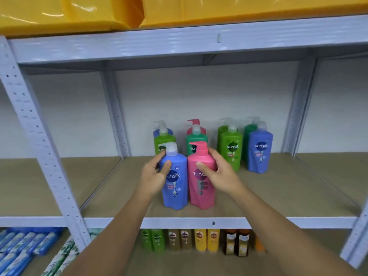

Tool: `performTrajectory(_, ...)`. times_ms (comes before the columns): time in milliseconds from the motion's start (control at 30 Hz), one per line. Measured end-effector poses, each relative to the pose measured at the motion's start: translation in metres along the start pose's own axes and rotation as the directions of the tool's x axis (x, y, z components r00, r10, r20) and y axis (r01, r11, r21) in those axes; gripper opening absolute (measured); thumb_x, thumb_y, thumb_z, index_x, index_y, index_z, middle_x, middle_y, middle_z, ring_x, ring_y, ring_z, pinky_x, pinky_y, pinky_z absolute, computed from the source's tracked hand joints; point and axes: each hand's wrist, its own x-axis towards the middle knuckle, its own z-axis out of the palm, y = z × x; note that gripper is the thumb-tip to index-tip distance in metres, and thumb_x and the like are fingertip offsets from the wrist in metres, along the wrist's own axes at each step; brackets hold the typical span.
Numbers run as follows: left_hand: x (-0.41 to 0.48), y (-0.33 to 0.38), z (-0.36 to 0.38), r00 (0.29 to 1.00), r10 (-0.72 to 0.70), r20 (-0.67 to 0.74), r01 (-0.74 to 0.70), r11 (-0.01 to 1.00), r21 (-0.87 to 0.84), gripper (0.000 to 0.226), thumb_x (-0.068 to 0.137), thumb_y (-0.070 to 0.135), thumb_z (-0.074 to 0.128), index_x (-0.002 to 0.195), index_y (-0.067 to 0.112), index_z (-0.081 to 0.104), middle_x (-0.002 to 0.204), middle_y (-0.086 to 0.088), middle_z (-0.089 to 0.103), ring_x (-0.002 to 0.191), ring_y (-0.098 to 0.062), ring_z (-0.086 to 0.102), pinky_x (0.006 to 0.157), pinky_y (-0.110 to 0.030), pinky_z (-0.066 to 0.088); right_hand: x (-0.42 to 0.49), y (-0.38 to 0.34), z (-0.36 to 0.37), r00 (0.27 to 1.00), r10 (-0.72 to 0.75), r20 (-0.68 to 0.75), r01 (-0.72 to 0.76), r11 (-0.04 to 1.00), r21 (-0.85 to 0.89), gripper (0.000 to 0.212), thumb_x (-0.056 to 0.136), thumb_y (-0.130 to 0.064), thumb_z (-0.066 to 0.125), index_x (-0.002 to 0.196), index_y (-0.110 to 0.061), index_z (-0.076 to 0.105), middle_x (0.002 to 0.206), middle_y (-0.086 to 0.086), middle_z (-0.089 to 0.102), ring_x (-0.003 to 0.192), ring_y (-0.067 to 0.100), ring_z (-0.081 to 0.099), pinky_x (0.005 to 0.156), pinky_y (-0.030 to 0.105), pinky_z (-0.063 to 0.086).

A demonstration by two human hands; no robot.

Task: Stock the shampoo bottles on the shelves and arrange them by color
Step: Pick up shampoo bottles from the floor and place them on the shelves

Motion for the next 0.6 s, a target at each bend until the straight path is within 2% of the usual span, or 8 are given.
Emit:
performTrajectory(67, -0.003, -0.009, 0.002, 1.0, 0.026, 0.011, -0.026, 0.999, -0.021, 0.051, 0.1, 0.026, 0.057, 0.149, 0.029, 0.042, 0.133, 0.008, 0.062, 0.104, 0.013, 0.063, 0.089, -0.014, 0.052, -0.003, 0.008, 0.004, 1.0, 0.001, 0.008, -0.001, 1.0, 0.014, 0.065, 0.09, -0.032, 0.073, 0.145, -0.041, 0.039, 0.129, -0.022, 0.061, 0.114, -0.004, 0.063, 0.1, 0.03, 0.052)
performTrajectory(133, -0.009, -0.023, 0.001, 0.996, 0.041, 0.084, -0.037, 0.998, -0.048, 0.061, 0.098, 0.028, 0.06, 0.15, 0.041, 0.032, 0.137, 0.011, 0.061, 0.118, -0.002, 0.062, 0.098, -0.027, 0.052, -0.012, 0.022, 0.007, 0.999, 0.028, 0.036, -0.029, 0.999, 0.042, 0.079, 0.088, -0.019, 0.076, 0.145, -0.044, 0.028, 0.132, -0.022, 0.057, 0.117, -0.003, 0.061, 0.097, 0.021, 0.05)
performTrajectory(233, -0.025, -0.054, 0.0, 0.972, -0.024, 0.233, 0.029, 0.999, -0.017, 0.086, 0.085, 0.01, 0.079, 0.149, 0.035, 0.028, 0.134, 0.016, 0.061, 0.123, -0.01, 0.061, 0.1, -0.034, 0.051, -0.026, 0.051, 0.012, 0.983, 0.127, 0.131, -0.132, 0.991, 0.024, 0.087, 0.081, -0.003, 0.081, 0.144, -0.035, 0.03, 0.129, -0.014, 0.062, 0.114, -0.003, 0.063, 0.091, 0.014, 0.049)
performTrajectory(300, -0.036, -0.07, 0.004, 0.967, -0.119, 0.225, 0.104, 0.992, 0.077, 0.076, 0.076, 0.013, 0.087, 0.133, 0.032, 0.04, 0.122, 0.022, 0.065, 0.115, -0.003, 0.064, 0.1, -0.035, 0.053, -0.034, 0.065, 0.013, 0.963, 0.207, 0.173, -0.203, 0.978, -0.038, 0.089, 0.076, -0.007, 0.085, 0.143, -0.033, 0.033, 0.124, -0.015, 0.064, 0.108, -0.007, 0.063, 0.088, 0.012, 0.05)
performTrajectory(367, -0.037, -0.082, 0.006, 0.968, -0.177, 0.176, 0.152, 0.978, 0.142, 0.063, 0.074, 0.02, 0.089, 0.119, 0.029, 0.046, 0.112, 0.019, 0.068, 0.105, 0.001, 0.066, 0.097, -0.036, 0.055, -0.034, 0.074, 0.013, 0.952, 0.243, 0.183, -0.23, 0.969, -0.091, 0.086, 0.074, -0.016, 0.088, 0.137, -0.041, 0.036, 0.122, -0.019, 0.065, 0.108, -0.01, 0.062, 0.092, 0.014, 0.051)
performTrajectory(467, -0.02, -0.088, 0.007, 0.958, -0.23, 0.17, 0.2, 0.964, 0.175, 0.061, 0.075, 0.024, 0.088, 0.121, 0.028, 0.047, 0.115, 0.015, 0.068, 0.102, 0.004, 0.066, 0.095, -0.031, 0.054, -0.021, 0.086, 0.014, 0.953, 0.266, 0.148, -0.247, 0.959, -0.136, 0.079, 0.071, -0.019, 0.09, 0.131, -0.039, 0.043, 0.12, -0.019, 0.066, 0.107, -0.01, 0.062, 0.093, 0.015, 0.051)
performTrajectory(567, -0.003, -0.092, 0.007, 0.954, -0.251, 0.166, 0.213, 0.953, 0.215, 0.061, 0.077, 0.027, 0.087, 0.123, 0.027, 0.047, 0.117, 0.016, 0.066, 0.1, 0.007, 0.065, 0.094, -0.028, 0.052, -0.008, 0.097, 0.02, 0.958, 0.274, 0.085, -0.26, 0.955, -0.145, 0.071, 0.067, -0.021, 0.09, 0.125, -0.031, 0.052, 0.117, -0.015, 0.069, 0.105, -0.002, 0.066, 0.099, 0.035, 0.054)
performTrajectory(600, 0.001, -0.095, 0.006, 0.954, -0.259, 0.153, 0.221, 0.949, 0.226, 0.06, 0.077, 0.029, 0.086, 0.123, 0.028, 0.047, 0.117, 0.016, 0.066, 0.1, 0.007, 0.064, 0.092, -0.027, 0.052, -0.005, 0.1, 0.021, 0.96, 0.273, 0.07, -0.262, 0.955, -0.138, 0.069, 0.067, -0.021, 0.09, 0.124, -0.03, 0.053, 0.115, -0.015, 0.069, 0.104, -0.002, 0.066, 0.099, 0.037, 0.054)
